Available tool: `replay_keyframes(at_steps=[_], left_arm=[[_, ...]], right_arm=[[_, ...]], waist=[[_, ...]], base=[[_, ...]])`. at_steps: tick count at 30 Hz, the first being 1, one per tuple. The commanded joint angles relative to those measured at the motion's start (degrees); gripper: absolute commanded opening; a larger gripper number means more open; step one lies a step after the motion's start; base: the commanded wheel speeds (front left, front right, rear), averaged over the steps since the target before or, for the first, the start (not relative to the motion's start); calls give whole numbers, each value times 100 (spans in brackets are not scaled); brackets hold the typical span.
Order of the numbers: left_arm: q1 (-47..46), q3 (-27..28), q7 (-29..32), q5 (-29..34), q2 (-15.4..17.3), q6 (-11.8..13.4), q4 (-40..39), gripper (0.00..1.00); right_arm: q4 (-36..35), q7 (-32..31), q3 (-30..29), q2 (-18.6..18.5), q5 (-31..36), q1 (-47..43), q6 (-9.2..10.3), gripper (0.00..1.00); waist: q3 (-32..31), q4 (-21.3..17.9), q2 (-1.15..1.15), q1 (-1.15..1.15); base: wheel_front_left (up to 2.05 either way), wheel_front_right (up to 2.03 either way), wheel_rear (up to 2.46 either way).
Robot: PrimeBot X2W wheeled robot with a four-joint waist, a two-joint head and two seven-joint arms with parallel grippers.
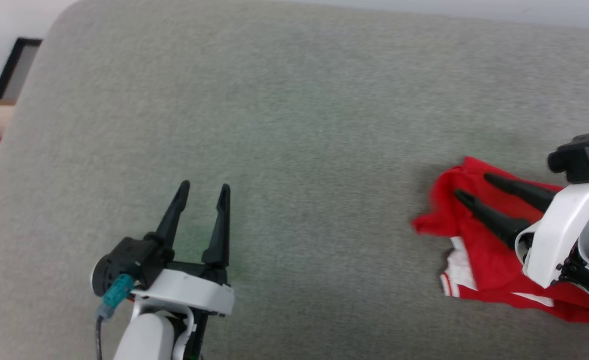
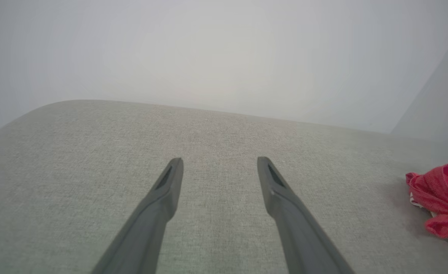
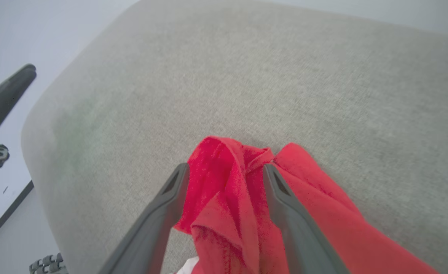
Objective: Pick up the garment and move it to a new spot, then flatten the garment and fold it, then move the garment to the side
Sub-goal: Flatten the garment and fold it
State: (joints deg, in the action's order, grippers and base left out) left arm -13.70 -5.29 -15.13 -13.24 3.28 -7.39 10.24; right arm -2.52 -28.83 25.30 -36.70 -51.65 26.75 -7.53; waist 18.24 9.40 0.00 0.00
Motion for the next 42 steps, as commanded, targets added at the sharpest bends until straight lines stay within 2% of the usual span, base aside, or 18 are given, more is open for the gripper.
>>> replay_keyframes(at_steps=[1, 6, 12, 15, 19, 24, 29, 42], left_arm=[[60, 20, 3, -40, 45, -12, 35, 100], [145, 134, 3, -106, 146, -12, 144, 100], [318, 280, 3, -194, 193, -12, 284, 100], [410, 333, 3, -197, 218, -12, 330, 100], [524, 408, 3, -159, 288, -12, 353, 100], [749, 515, 3, -139, 361, -12, 291, 100], [990, 573, 3, -95, 385, -12, 102, 100], [1800, 811, 3, -7, 334, -12, -612, 100]], right_arm=[[57, 201, 9, 14, -16, 27, 9, 100], [466, 1284, 129, -42, 6, 40, 9, 100], [1545, 2862, 147, -28, 193, -98, 9, 100], [2219, 3472, 96, 92, 498, -159, 9, 100], [2745, 4086, 42, 307, 805, -257, 9, 100], [2951, 4349, -175, 544, 1118, -458, 9, 100], [2758, 4392, -524, 650, 1429, -780, 9, 100], [1307, 4298, -1763, 860, 1908, -2322, 9, 100]], waist=[[-177, -248, 0, 0], [-327, -596, 0, 0], [-517, -916, 0, 0], [-624, -1038, 0, 0], [-753, -1175, 0, 0], [-976, -1276, 0, 0], [-1186, -1267, 0, 0], [-1420, -1081, 0, 0]], base=[[0, 0, 0], [0, 0, 0], [0, 0, 0], [0, 0, 0], [0, 0, 0], [0, 0, 0], [0, 0, 0], [0, 0, 0]])
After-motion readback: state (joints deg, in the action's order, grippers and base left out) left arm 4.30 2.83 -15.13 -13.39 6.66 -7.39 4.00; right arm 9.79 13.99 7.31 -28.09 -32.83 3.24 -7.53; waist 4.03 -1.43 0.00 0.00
